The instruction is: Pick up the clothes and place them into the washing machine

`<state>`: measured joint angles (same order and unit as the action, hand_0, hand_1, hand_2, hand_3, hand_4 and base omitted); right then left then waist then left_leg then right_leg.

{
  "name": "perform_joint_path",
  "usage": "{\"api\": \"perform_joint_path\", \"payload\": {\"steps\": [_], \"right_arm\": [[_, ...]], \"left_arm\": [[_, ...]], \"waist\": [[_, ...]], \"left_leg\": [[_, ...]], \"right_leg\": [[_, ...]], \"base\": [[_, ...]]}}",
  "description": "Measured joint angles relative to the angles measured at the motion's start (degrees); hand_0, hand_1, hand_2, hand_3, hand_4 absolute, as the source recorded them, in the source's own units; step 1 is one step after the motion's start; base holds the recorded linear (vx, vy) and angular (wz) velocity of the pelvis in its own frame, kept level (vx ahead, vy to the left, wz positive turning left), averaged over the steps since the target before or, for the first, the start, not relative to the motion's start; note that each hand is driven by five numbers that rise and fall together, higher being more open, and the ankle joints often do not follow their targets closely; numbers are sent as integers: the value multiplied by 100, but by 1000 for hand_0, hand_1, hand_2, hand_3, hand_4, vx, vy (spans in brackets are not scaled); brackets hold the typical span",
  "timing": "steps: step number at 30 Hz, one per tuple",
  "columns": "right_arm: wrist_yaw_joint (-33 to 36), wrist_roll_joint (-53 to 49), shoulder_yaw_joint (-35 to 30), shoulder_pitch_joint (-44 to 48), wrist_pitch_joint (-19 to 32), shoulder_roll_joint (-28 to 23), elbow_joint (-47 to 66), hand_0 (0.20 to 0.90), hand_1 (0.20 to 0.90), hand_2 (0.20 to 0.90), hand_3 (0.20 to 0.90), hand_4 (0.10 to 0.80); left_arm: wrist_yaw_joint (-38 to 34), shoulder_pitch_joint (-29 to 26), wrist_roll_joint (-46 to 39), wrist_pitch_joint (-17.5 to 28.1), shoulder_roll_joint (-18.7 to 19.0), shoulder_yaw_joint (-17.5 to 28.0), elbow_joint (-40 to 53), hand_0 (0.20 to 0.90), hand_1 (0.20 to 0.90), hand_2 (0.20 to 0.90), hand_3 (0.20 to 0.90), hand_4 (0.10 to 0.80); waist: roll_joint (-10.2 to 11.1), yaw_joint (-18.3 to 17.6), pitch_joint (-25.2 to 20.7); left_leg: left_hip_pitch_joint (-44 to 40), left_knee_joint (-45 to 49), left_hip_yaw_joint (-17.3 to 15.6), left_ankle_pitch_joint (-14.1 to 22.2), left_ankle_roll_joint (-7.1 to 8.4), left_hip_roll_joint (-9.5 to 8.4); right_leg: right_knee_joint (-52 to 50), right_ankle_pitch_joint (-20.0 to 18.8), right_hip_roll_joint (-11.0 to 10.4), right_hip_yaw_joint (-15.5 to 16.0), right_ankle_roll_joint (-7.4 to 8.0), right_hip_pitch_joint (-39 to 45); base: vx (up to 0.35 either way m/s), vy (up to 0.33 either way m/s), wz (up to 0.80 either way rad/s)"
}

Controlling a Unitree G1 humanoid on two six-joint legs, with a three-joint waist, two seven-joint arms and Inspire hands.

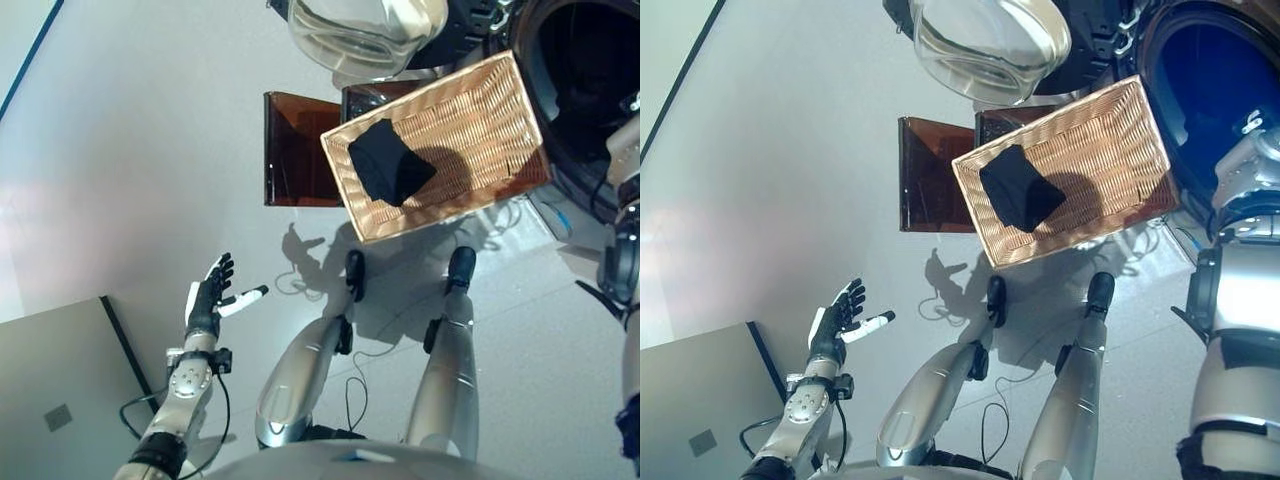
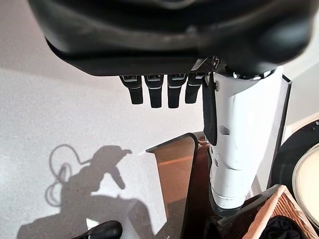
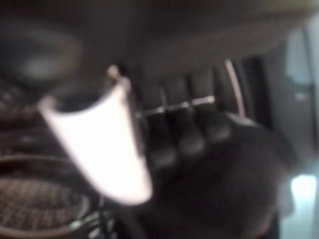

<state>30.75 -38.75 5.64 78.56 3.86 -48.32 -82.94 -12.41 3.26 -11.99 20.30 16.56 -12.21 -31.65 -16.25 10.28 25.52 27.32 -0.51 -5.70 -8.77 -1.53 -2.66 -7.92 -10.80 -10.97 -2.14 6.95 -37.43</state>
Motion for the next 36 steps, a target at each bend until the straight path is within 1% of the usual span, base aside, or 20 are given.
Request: {"api": "perform_joint_path", "payload": {"steps": [2,3,8,11,12,13,18,25,30,32,33,34,36], "right_arm": [[-102,-364,-10,69,47,-1,1,200,200,200,200,300],[-144,-634,-70,95,131,-1,1,200,200,200,200,300],[-322,-1566,-257,153,410,2,1,200,200,200,200,300],[-317,-1666,-359,156,504,2,1,200,200,200,200,300],[-306,-1670,-363,157,504,2,1,299,299,299,299,371],[-291,-1663,-360,159,504,2,1,900,900,900,900,800],[55,-1192,-334,189,484,2,-62,900,900,900,900,800],[199,-711,-311,205,433,1,-144,900,900,900,900,800],[204,-339,-277,206,176,0,-250,900,900,900,900,800],[206,-171,-147,209,73,0,-322,900,900,900,900,800],[207,82,14,210,-28,0,-357,900,900,900,900,800],[207,186,44,210,-77,0,-358,900,900,900,900,800],[210,753,300,210,-348,1,-426,900,900,900,900,800]], "left_arm": [[1,0,-12,-5,-2,-1,-28,900,900,900,900,800],[5,-1,-30,-6,-11,-1,-31,900,900,900,900,800],[109,-1,-148,-44,-11,-8,-35,900,900,900,900,800],[116,-1,-151,-51,-11,-9,-44,900,900,900,900,800],[116,-1,-151,-51,-12,-9,-44,900,900,900,900,800],[116,-2,-151,-51,-12,-10,-48,900,900,900,900,800],[115,-20,-151,-51,-12,-11,-57,900,900,900,900,800],[93,-31,-149,-44,-12,-12,-63,900,900,900,900,800],[87,-33,-145,-44,-12,-24,-66,900,900,900,900,800],[86,-33,-144,-44,-12,-28,-69,900,900,900,900,800],[76,-34,-144,-44,-12,-28,-82,900,900,900,900,800],[75,-35,-143,-44,-13,-29,-89,900,900,900,900,800],[69,-37,-140,-44,-13,-29,-101,900,900,900,900,800]], "waist": [[-10,3,-8],[-19,12,-14],[-32,67,-24],[-33,96,-24],[-33,99,-24],[-32,101,-24],[-32,109,-24],[-32,109,-24],[-31,92,-23],[-30,98,-23],[-30,90,-23],[-30,86,-23],[-28,78,-21]], "left_leg": [[3,-15,-2,1,-6,-16],[4,-19,-2,-13,-27,-20],[4,-36,-1,-14,-29,-23],[4,-39,-1,-17,-32,-22],[4,-39,0,-17,-32,-23],[4,-39,1,-17,-33,-22],[1,-36,0,-20,-36,-22],[1,-3,-1,-23,-40,-21],[-31,28,4,-20,-42,-9],[-50,28,6,-19,-42,-10],[-57,28,6,-18,-43,-12],[-57,28,7,-17,-43,-12],[-65,28,9,-15,-46,-9]], "right_leg": [[34,-25,-15,-14,17,1],[41,-34,-19,-14,21,2],[51,-40,-23,-13,26,4],[52,-46,-23,-10,20,4],[52,-46,-23,-10,20,4],[52,-46,-22,-7,20,6],[51,-53,-20,-6,19,10],[45,-58,-18,-10,17,21],[51,-62,-12,8,13,88],[52,-62,-12,18,13,107],[51,-62,-13,14,13,111],[52,-62,-12,11,13,111],[49,-62,-8,5,14,115]], "base": [[0,0,0],[0,0,0],[0,0,0],[0,0,0],[0,0,0],[0,0,0],[0,0,0],[0,0,0],[0,0,0],[0,0,0],[0,0,0],[0,0,0],[0,0,0]]}}
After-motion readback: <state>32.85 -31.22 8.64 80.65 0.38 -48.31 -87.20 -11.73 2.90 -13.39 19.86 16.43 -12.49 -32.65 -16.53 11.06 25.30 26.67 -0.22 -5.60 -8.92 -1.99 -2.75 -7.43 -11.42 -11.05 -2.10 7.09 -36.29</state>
